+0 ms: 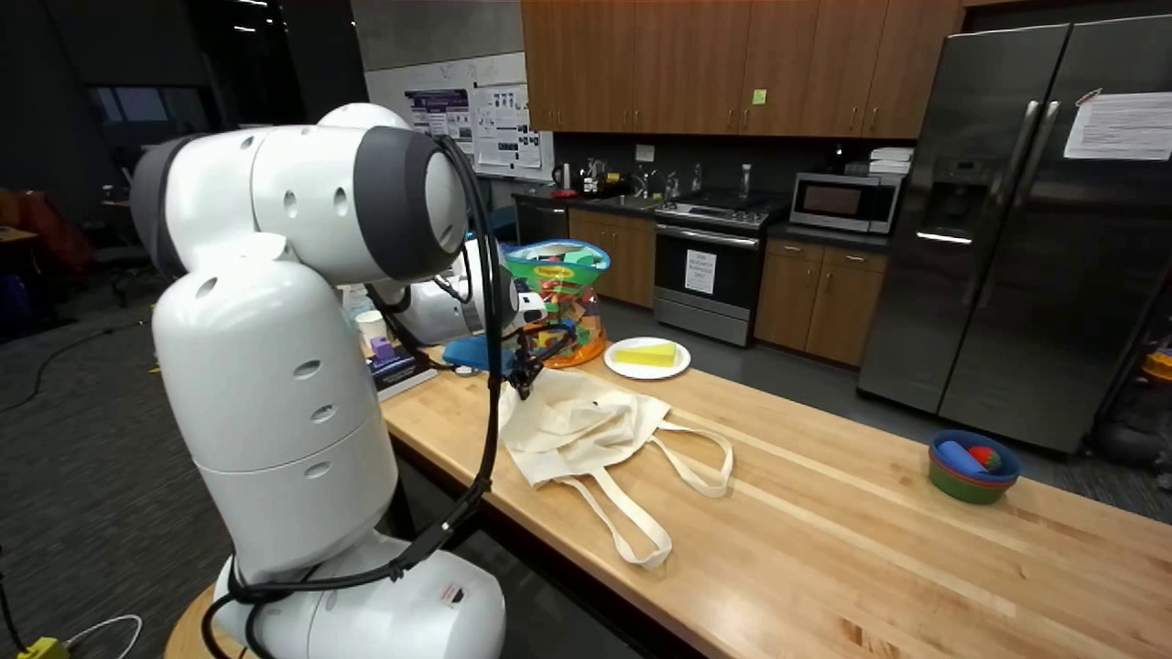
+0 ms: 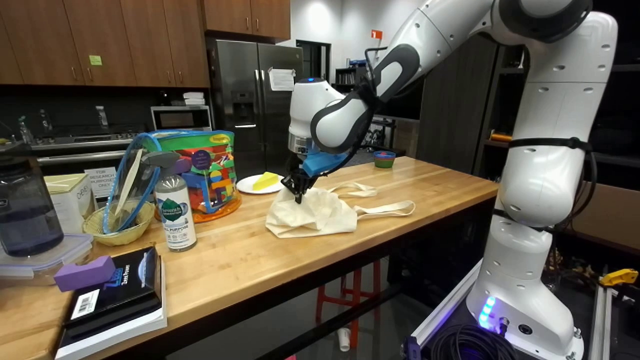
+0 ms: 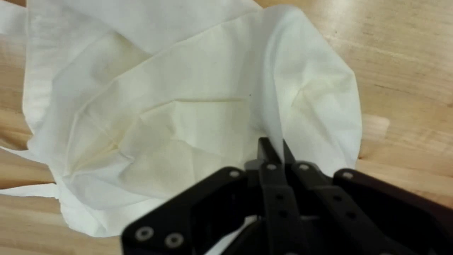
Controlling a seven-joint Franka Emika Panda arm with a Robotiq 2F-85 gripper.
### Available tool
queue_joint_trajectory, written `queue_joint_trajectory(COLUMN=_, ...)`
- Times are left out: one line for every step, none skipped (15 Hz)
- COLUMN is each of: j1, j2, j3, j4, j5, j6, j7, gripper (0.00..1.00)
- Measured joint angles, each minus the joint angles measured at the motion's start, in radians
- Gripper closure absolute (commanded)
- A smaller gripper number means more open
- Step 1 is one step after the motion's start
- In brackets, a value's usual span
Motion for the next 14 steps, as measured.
queue_joint_trajectory(j1=-0.011, j2=-0.005, j3=-0.007, j4=0.003, j5=0.011, j6=0.0, j7=-0.007, gripper=0.99)
queue_joint_trajectory(j1=-0.022, j2=-0.009, j3=-0.014, j4=0.007, j5=0.021, j6=0.0, j7=-0.013, gripper=0.99)
queue_joint_trajectory(j1=-0.033, j2=-0.011, j3=-0.022, j4=0.011, j5=0.026, j6=0.0, j7=-0.018, gripper=0.99)
queue_joint_trajectory(j1=-0.044, j2=-0.011, j3=-0.03, j4=0.017, j5=0.03, j6=0.0, j7=-0.028, gripper=0.99)
queue_joint_trajectory(j1=-0.055, j2=-0.011, j3=-0.039, j4=0.022, j5=0.035, j6=0.0, j7=-0.036, gripper=0.99)
queue_joint_trajectory(j1=-0.067, j2=-0.011, j3=-0.048, j4=0.028, j5=0.043, j6=0.0, j7=-0.05, gripper=0.99)
queue_joint_trajectory(j1=-0.078, j2=-0.011, j3=-0.056, j4=0.034, j5=0.053, j6=0.0, j7=-0.065, gripper=0.99)
queue_joint_trajectory(j1=-0.087, j2=-0.01, j3=-0.066, j4=0.04, j5=0.068, j6=0.0, j7=-0.086, gripper=0.99)
queue_joint_trajectory(j1=-0.096, j2=-0.009, j3=-0.077, j4=0.048, j5=0.085, j6=0.0, j7=-0.11, gripper=0.99)
queue_joint_trajectory(j1=-0.105, j2=-0.008, j3=-0.087, j4=0.055, j5=0.099, j6=0.0, j7=-0.134, gripper=0.99)
queue_joint_trajectory(j1=-0.114, j2=-0.006, j3=-0.097, j4=0.063, j5=0.108, j6=0.0, j7=-0.154, gripper=0.99)
queue_joint_trajectory(j1=-0.123, j2=-0.004, j3=-0.106, j4=0.071, j5=0.114, j6=0.0, j7=-0.172, gripper=0.99)
queue_joint_trajectory(j1=-0.131, j2=0.0, j3=-0.116, j4=0.08, j5=0.124, j6=0.0, j7=-0.19, gripper=0.99)
queue_joint_trajectory(j1=-0.138, j2=0.005, j3=-0.124, j4=0.089, j5=0.134, j6=0.0, j7=-0.205, gripper=0.99)
